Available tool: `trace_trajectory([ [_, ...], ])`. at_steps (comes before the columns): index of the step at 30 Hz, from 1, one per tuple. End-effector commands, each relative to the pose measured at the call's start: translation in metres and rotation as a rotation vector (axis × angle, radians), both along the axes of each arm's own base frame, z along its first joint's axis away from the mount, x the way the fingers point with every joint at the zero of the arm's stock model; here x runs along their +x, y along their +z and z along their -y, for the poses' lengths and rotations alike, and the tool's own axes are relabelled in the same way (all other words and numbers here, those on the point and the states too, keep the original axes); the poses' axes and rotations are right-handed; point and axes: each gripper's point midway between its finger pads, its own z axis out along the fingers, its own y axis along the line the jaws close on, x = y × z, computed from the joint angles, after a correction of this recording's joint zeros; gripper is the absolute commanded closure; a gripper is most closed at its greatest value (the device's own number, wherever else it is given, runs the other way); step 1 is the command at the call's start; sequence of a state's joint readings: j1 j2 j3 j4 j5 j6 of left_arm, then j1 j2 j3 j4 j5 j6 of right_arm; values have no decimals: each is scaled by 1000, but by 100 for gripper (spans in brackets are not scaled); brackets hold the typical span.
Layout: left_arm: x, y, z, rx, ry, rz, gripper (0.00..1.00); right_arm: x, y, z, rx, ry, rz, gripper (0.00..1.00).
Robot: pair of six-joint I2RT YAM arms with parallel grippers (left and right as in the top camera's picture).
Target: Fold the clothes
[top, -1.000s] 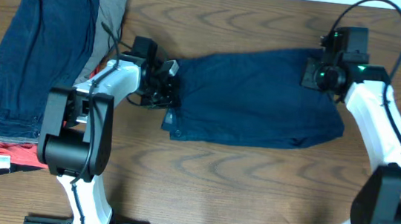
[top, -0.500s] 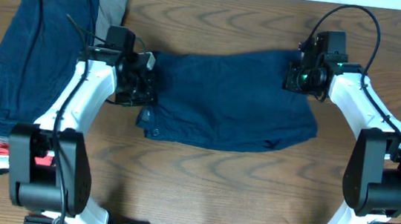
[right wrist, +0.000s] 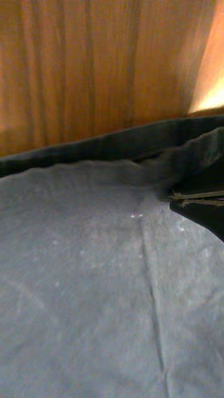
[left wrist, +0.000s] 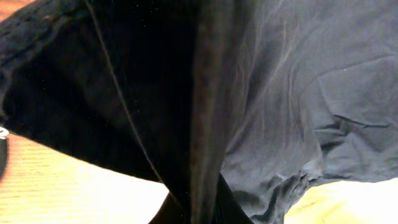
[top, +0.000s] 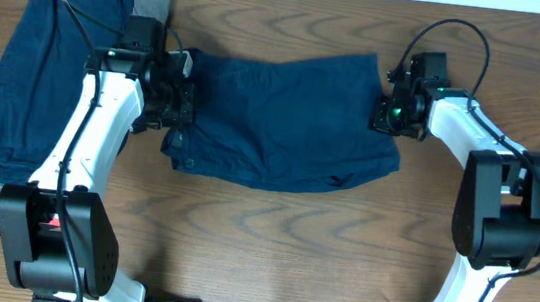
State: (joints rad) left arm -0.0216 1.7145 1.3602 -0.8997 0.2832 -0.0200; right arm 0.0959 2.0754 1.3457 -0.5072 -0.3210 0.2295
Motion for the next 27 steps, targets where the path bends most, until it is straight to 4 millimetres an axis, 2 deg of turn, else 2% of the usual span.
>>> trace_trajectory([
  [1, 13, 27, -4, 21, -17, 83, 94, -4, -14, -9, 8, 27, -24, 99],
  [7, 16, 37, 2, -11, -1, 93, 94, -8, -28, -9, 5, 26, -53, 99],
  [18, 13, 25, 69, -57, -99, 69, 94, -7, -27, -11, 13, 30, -47, 99],
  [27, 20, 34, 122, -110, -138, 144, 94, -8, -27, -16, 12, 42, -47, 99],
])
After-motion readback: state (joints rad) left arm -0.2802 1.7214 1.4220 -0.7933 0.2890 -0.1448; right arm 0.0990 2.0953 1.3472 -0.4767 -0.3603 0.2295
